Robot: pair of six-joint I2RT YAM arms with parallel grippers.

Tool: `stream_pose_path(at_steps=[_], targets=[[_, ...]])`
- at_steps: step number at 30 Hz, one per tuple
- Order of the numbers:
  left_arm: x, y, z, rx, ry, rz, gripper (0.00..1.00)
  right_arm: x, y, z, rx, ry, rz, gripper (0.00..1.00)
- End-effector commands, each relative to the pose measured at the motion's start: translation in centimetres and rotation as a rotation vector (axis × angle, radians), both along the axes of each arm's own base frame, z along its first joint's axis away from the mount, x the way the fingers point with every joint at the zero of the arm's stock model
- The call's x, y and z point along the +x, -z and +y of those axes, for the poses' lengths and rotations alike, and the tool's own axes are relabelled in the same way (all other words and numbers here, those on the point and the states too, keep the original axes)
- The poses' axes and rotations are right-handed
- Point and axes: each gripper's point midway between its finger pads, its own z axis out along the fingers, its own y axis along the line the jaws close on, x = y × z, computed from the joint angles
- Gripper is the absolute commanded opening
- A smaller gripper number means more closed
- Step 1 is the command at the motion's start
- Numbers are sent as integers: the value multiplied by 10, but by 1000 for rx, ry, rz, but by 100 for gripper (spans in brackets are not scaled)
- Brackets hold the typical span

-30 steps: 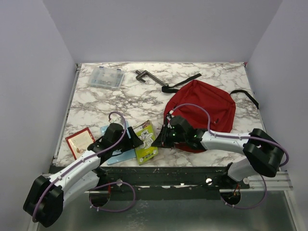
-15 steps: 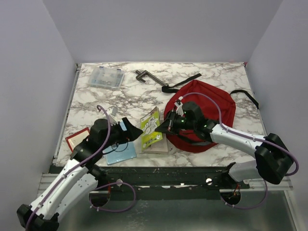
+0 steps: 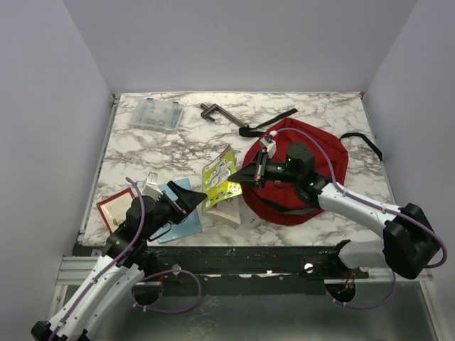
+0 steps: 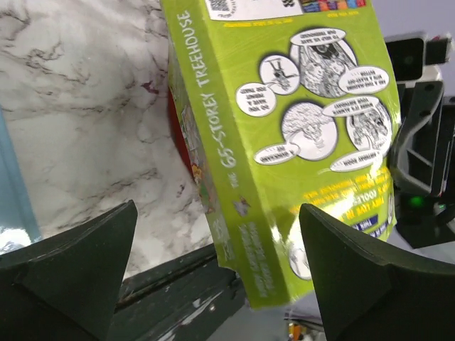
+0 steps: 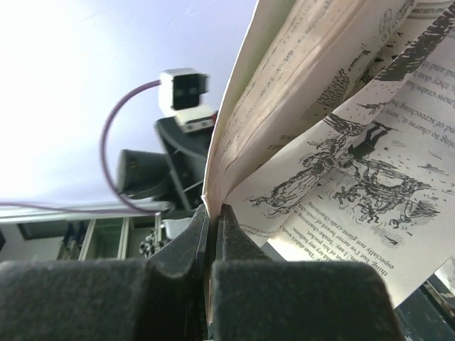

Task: Pack the student bag
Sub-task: Pick up the book from the center of the board.

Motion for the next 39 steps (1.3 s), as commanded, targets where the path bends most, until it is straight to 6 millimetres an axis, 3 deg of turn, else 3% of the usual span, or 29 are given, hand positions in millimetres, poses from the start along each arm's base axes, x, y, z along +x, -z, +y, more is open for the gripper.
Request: stream_pose_path(at_steps=[1, 6, 15, 19, 24, 28, 31, 34, 37, 39], targets=[[12, -20, -12, -317, -54, -3, 98, -17, -46, 0, 187, -88, -63, 1], [11, -30, -27, -517, 23, -31, 92, -20, -38, -4, 190, -87, -53, 1], [3, -47, -43, -493, 148, -73, 65, -26, -18, -8, 178, -78, -31, 1], [1, -51, -49, -488, 192, -66, 55, -26, -18, -8, 177, -81, -38, 0], [2, -60, -51, -443, 215, -137, 25, -27, -6, -11, 104, -78, -55, 2], [3, -72, -51, -388, 229, -216, 9, -20, 32, -27, -142, -6, -89, 17], [6, -78, -53, -358, 241, -237, 0, -19, 56, -48, -330, 37, -104, 22], [8, -84, -56, -324, 261, -268, 0, -19, 63, -61, -433, 31, -162, 44], [14, -94, -55, -237, 252, -293, 0, -7, 78, -93, -673, 67, -237, 70], [23, -89, -46, -164, 178, -239, 0, -2, 67, -104, -757, 102, -361, 80]])
